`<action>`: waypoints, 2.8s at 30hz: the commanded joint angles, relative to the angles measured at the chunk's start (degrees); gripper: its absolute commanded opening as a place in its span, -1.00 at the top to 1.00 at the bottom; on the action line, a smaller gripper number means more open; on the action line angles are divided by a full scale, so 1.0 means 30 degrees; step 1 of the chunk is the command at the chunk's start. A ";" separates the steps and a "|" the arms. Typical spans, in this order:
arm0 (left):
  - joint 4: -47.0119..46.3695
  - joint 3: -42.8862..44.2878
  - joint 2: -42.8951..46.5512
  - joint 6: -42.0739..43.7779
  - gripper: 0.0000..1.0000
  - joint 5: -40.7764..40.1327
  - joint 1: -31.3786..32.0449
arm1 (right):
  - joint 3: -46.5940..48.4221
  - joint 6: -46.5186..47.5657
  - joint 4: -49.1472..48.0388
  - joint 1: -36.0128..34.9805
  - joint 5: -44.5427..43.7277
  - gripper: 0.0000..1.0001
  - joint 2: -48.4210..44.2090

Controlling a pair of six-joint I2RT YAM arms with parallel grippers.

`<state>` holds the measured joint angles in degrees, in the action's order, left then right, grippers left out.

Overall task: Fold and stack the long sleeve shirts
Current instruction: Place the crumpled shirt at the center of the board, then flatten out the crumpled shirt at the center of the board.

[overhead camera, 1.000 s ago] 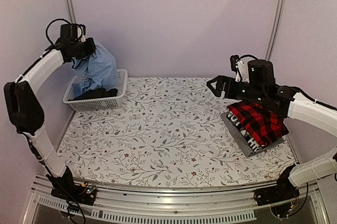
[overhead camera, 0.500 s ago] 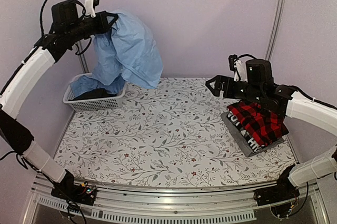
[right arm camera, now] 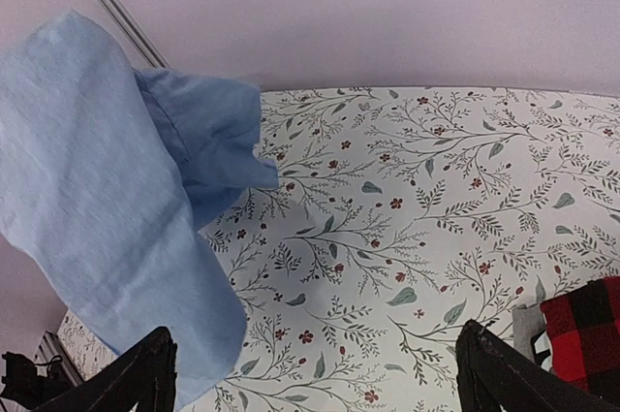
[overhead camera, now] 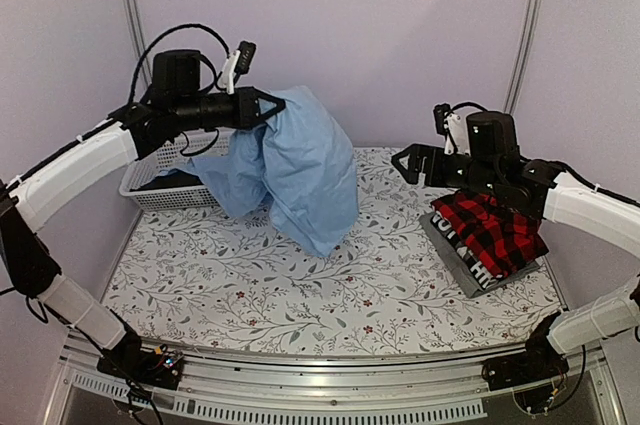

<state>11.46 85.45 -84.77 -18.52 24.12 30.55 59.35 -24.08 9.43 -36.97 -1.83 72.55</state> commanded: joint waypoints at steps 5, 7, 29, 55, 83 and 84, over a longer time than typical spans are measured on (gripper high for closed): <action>0.0657 -0.4750 -0.2333 -0.0672 0.74 0.1676 0.3290 | -0.0254 0.0618 0.0529 -0.0111 0.0410 -0.98 0.0446; 0.0588 -0.5647 -0.2168 -0.1119 0.50 0.0795 0.3430 | -0.0244 0.0642 0.0682 -0.0266 0.0418 -0.98 0.0742; -0.0673 -1.1332 0.0046 -0.7312 -0.23 -0.8961 -0.4693 | 0.1268 0.1110 0.1119 -0.2902 -0.1347 -0.98 0.3676; -0.5023 -0.9265 0.2384 -0.3762 1.00 -0.4500 -0.2926 | 0.2865 0.0631 0.0980 -0.7769 -0.3276 -0.98 0.6290; -0.1245 -0.0317 0.6490 -0.1697 1.00 -0.4449 0.2304 | 0.2526 0.1720 0.1347 -0.7970 -0.4953 1.00 0.5002; -0.1269 -0.0152 0.6512 -0.1617 1.00 -0.4328 0.2340 | 0.2341 0.1791 0.1354 -0.7736 -0.4935 1.00 0.4666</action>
<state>7.86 82.46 -64.69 -25.21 9.87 36.40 68.66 -22.68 17.12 -61.39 -18.72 91.15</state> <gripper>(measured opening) 0.004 0.007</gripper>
